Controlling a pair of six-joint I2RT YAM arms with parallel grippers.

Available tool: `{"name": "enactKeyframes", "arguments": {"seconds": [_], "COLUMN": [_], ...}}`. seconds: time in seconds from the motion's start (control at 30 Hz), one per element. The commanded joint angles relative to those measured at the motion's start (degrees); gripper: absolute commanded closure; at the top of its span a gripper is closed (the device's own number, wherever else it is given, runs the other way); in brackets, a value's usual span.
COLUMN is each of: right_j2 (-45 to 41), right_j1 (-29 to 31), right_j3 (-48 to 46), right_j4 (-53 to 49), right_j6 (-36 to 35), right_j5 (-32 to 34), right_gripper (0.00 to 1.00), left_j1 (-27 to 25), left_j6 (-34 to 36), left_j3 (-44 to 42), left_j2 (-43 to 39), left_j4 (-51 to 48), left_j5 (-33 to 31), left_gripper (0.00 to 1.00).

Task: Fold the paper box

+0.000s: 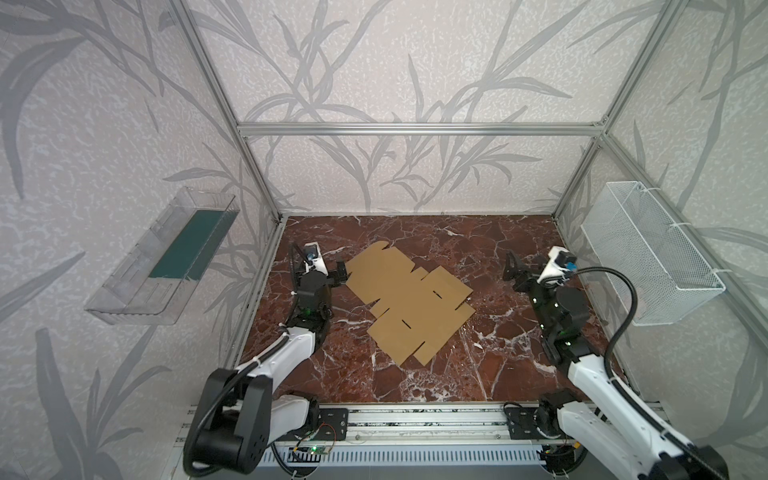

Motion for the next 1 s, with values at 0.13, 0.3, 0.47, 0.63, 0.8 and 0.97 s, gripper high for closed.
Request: {"name": "enactKeyframes", "arguments": {"seconds": [0.13,0.3,0.47,0.63,0.8,0.97], "right_j2": [-6.50,-10.03,-8.70,-1.12,9.75,16.89], "right_j1": [4.21,20.14,30.15,33.61,34.61,34.61], "right_j3": [-0.94,-0.21,-3.52,-6.74,-6.53,-5.86], "right_j4": [-23.72,-41.34,-43.81,-36.70,-26.82,-19.73], "right_j6": [23.99,27.70,37.19,41.98,41.85,41.29], "right_j5": [-19.64,-8.74,-3.10,-2.65,-3.64,-2.71], "right_gripper": [0.01,0.00,0.11,0.19,0.23,0.33], "left_j1": [2.18,2.29,2.36,2.29,1.94,1.94], "left_j6": [-24.91,-27.65,-28.42,-22.91,-22.76,-22.18], "left_j3": [8.56,12.66,13.38,22.22,20.75,20.44], "left_j2": [-11.35,-15.01,-19.71,-14.32,-14.26,-15.24], "left_j4": [-21.40,-32.46,-41.24,-60.80,-60.84,-61.18], "left_j5": [16.25,25.08,26.72,25.18,23.27,20.68], "left_gripper": [0.01,0.01,0.01,0.01,0.01,0.01]}}
